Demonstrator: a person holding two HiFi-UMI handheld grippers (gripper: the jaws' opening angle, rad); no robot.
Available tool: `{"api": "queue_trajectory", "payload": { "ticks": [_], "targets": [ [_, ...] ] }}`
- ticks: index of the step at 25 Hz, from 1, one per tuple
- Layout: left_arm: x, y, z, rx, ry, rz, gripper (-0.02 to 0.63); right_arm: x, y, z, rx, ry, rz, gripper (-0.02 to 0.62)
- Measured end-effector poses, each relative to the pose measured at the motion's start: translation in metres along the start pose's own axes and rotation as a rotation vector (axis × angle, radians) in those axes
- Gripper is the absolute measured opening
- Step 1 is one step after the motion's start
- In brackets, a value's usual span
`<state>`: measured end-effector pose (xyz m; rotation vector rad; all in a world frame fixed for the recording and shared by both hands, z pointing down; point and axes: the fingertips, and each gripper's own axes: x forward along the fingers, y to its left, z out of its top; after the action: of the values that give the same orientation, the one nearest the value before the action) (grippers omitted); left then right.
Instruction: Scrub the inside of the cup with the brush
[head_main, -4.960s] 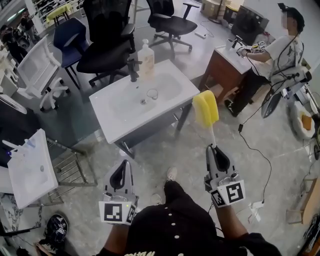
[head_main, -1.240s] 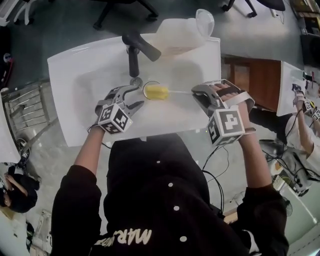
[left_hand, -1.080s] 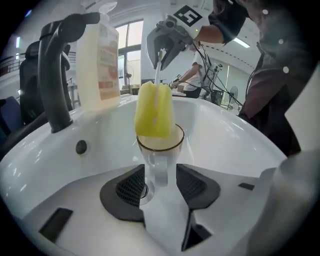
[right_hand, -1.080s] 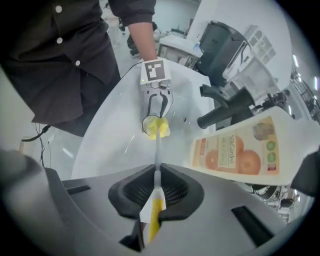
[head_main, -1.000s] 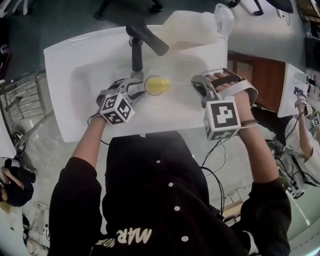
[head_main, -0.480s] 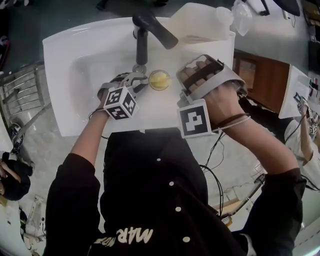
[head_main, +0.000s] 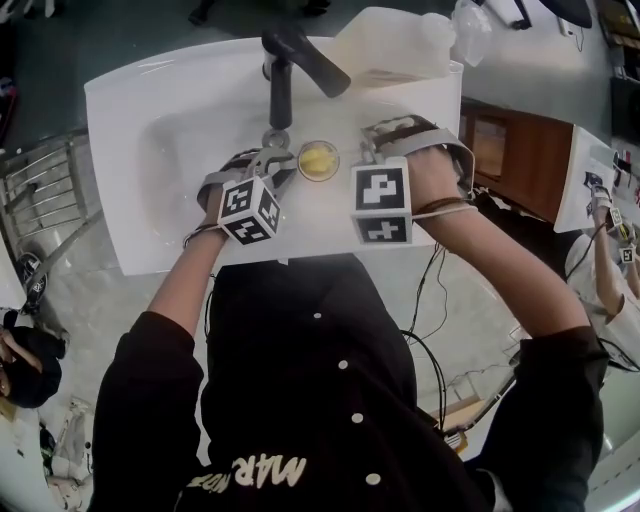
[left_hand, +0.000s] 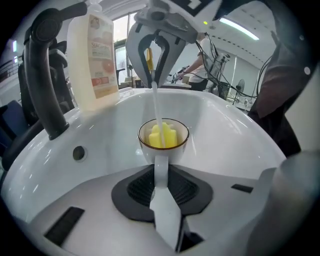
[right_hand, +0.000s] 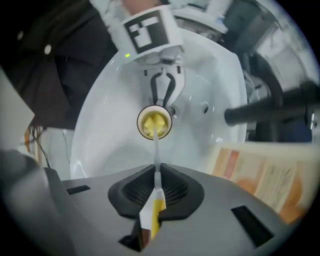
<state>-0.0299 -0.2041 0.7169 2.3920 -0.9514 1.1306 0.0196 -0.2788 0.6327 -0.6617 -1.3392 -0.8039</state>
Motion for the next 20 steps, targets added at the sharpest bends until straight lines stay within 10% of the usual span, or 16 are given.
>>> {"api": "queue_trajectory", "payload": {
  "ticks": [15,20],
  "targets": [
    [-0.001,-0.003,0.005,0.125,0.052,0.068,0.087,-0.005,0.048,-0.001,1.500,-0.529,0.823,0.052],
    [-0.001,-0.003,0.005,0.124,0.052,0.062,0.087,-0.019,0.062,0.011,1.749,-0.648,0.896,0.052]
  ]
}}
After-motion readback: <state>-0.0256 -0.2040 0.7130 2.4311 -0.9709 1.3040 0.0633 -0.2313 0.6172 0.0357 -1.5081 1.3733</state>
